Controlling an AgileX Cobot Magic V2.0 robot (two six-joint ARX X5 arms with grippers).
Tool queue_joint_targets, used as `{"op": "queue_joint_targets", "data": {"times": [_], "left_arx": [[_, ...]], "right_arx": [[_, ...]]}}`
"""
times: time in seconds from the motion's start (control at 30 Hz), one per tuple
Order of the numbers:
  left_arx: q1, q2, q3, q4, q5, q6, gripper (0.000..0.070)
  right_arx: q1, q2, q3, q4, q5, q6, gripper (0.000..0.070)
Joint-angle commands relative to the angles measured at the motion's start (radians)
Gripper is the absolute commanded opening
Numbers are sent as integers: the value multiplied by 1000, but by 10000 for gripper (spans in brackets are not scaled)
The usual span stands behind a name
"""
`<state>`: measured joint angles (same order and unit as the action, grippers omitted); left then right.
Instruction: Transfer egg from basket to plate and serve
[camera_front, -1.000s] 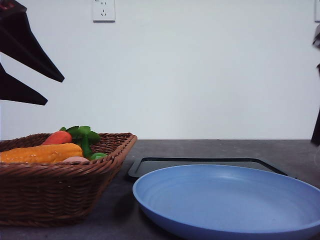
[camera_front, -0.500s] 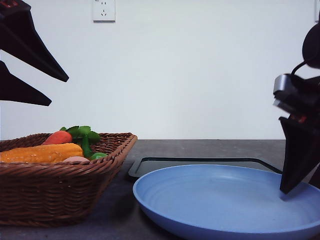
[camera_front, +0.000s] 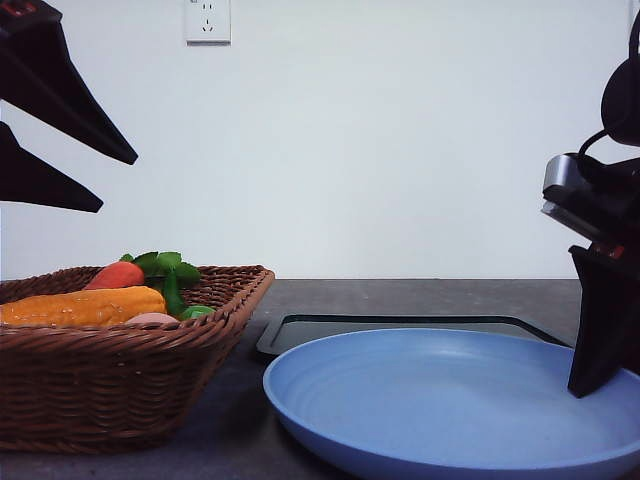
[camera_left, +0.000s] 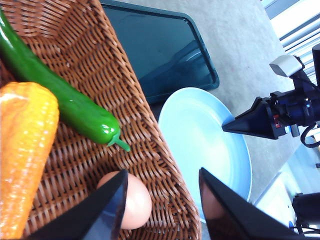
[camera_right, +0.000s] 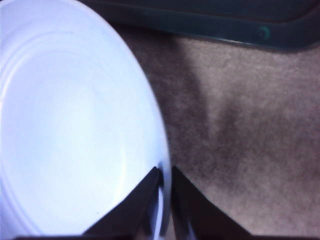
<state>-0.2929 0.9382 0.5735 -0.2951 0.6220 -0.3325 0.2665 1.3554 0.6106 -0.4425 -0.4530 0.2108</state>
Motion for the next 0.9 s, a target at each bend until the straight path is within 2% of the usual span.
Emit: {"op": "queue_joint_targets", "data": {"times": [0.0,0.07,0.13,0.23,0.47,0.87], "left_arx": [[-11,10,13,8,-2,-1,321],[-21,10,13,7,-2,-3,394],[-33,11,13,3,-3,-20,424],[-59,14,13,-7,-32,-55,428],[-149,64,26,-61,-232,-95,424],[-245,257,75,-39,-331,-119,424]], "right_arx": [[1,-7,-1,-13,8,-6,0],[-6,-33,-1,-31,8,-5,0],[-16,-63,-1,-54,8,-5,0],[-36,-112,0,-93,8,-6,0],[-85,-242,0,-153,9,-7,0],[-100,-305,0,-153,17,-5,0]]}}
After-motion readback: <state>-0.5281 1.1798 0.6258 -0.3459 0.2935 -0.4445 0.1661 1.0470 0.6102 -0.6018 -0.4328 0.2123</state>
